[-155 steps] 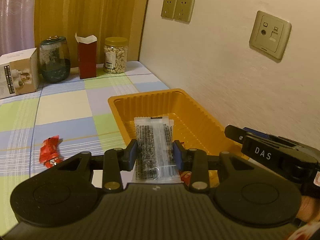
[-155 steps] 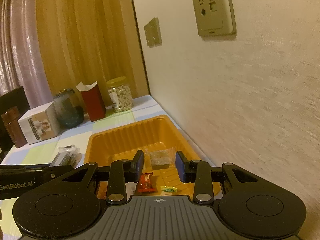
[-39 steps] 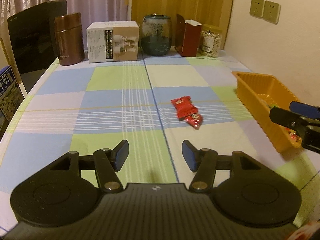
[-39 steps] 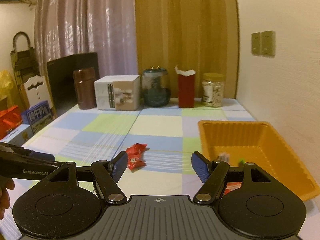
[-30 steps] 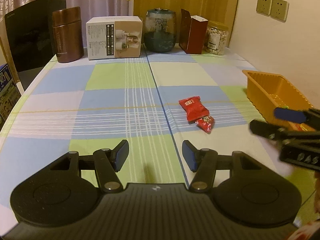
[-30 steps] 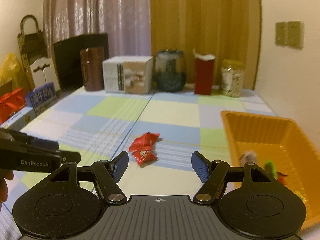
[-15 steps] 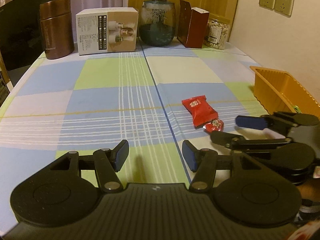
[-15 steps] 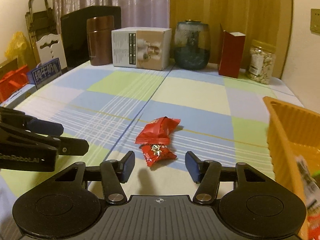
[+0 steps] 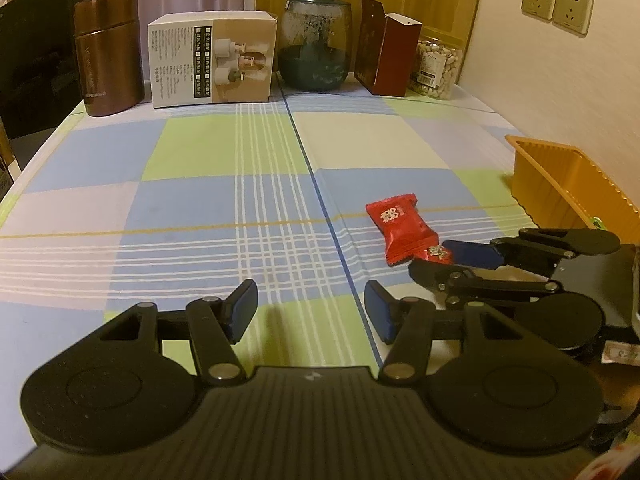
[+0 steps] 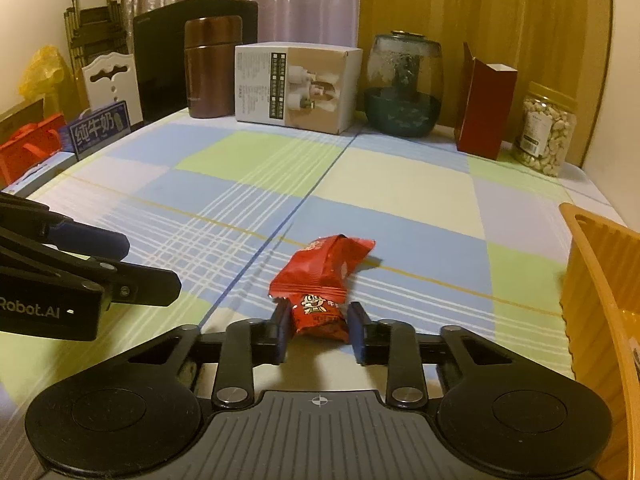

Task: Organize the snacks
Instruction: 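Grasp the small red candy with the right tool while the left tool grasps the red packet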

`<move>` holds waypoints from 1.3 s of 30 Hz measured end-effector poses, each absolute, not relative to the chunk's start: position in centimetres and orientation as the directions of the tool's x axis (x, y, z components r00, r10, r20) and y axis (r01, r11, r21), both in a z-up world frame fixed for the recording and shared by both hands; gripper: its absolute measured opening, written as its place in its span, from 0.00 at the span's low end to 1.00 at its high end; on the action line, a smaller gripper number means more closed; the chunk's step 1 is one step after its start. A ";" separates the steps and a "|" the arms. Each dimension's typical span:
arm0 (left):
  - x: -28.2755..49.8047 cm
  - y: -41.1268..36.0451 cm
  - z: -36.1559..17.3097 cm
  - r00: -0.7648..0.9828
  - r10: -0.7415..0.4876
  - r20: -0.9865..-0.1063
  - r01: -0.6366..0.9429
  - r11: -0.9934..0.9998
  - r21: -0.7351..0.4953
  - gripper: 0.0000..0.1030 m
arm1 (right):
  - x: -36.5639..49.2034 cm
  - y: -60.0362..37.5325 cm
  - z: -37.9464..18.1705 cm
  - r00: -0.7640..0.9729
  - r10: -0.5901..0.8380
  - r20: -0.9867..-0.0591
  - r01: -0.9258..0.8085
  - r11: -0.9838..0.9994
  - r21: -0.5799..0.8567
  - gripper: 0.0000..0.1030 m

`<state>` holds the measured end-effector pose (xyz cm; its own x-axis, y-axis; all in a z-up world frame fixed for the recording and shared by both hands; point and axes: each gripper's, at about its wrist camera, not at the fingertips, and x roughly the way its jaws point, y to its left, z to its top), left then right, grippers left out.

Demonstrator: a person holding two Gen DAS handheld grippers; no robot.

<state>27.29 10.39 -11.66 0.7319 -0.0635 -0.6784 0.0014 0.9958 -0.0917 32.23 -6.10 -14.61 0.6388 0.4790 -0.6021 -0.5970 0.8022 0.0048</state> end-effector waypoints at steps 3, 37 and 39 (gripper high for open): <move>27.3 10.4 -11.8 0.730 -0.066 -0.681 0.000 0.995 -0.097 0.54 | 32.1 -6.5 -14.3 0.641 0.467 -0.609 -0.579 0.815 0.016 0.26; 35.4 3.8 -13.5 0.753 -0.108 -0.649 0.044 0.992 -0.114 0.42 | 31.3 -15.7 -7.2 0.778 0.325 -0.538 -0.333 0.939 0.086 0.26; 35.6 3.7 -13.7 0.740 -0.102 -0.665 0.050 0.994 -0.097 0.37 | 31.2 -15.8 -7.2 0.777 0.326 -0.538 -0.331 0.939 0.091 0.26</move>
